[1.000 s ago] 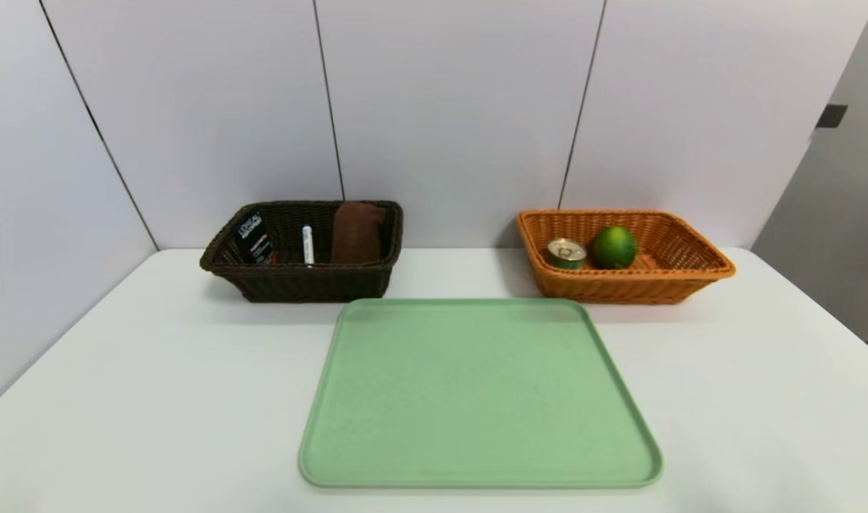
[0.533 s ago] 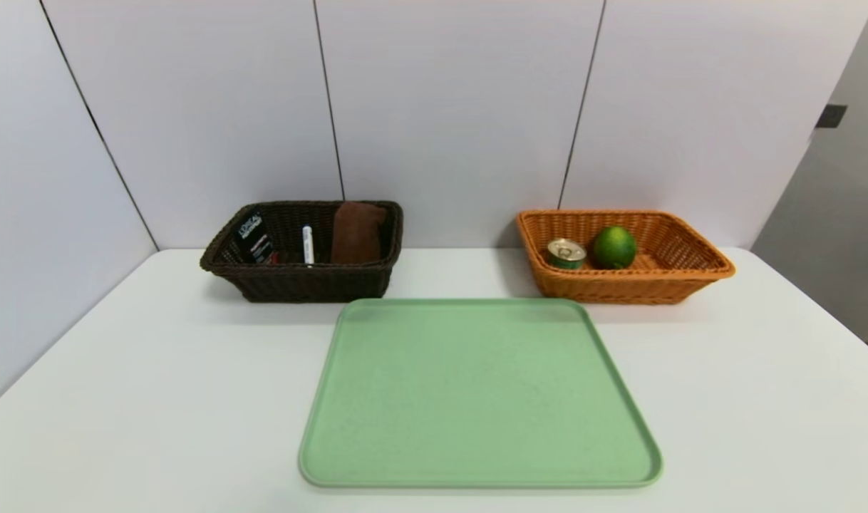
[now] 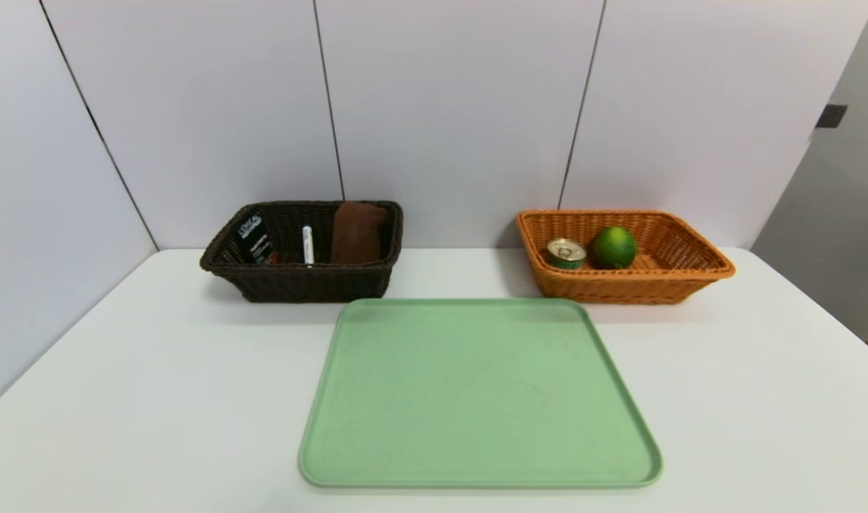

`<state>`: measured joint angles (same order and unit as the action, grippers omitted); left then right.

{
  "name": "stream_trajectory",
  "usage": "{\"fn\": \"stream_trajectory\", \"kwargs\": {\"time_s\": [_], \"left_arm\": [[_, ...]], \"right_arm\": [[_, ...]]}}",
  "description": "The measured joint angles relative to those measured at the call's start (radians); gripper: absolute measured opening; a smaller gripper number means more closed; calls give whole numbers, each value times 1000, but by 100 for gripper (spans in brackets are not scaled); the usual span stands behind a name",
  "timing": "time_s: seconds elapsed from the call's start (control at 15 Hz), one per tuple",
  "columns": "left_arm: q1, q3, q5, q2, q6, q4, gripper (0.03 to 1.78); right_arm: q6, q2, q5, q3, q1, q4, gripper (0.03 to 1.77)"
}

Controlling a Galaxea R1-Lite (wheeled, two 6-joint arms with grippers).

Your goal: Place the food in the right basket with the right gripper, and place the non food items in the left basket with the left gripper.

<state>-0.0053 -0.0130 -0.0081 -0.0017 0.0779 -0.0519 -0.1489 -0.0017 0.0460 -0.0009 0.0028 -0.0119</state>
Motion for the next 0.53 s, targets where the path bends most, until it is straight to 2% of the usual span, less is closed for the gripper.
{"fn": "stream_trajectory", "kwargs": {"time_s": [0.13,0.33,0.53], "left_arm": [[-1,9,-7,0,-35,38,169],[-1,13,3,-1,-91,21,169],[0,13,14,0,-104,15,169]], "right_arm": [[2,0,-1,0,0,2,171],[3,0,-2,1,0,3,171],[-3,0,0,1,0,3,171]]}}
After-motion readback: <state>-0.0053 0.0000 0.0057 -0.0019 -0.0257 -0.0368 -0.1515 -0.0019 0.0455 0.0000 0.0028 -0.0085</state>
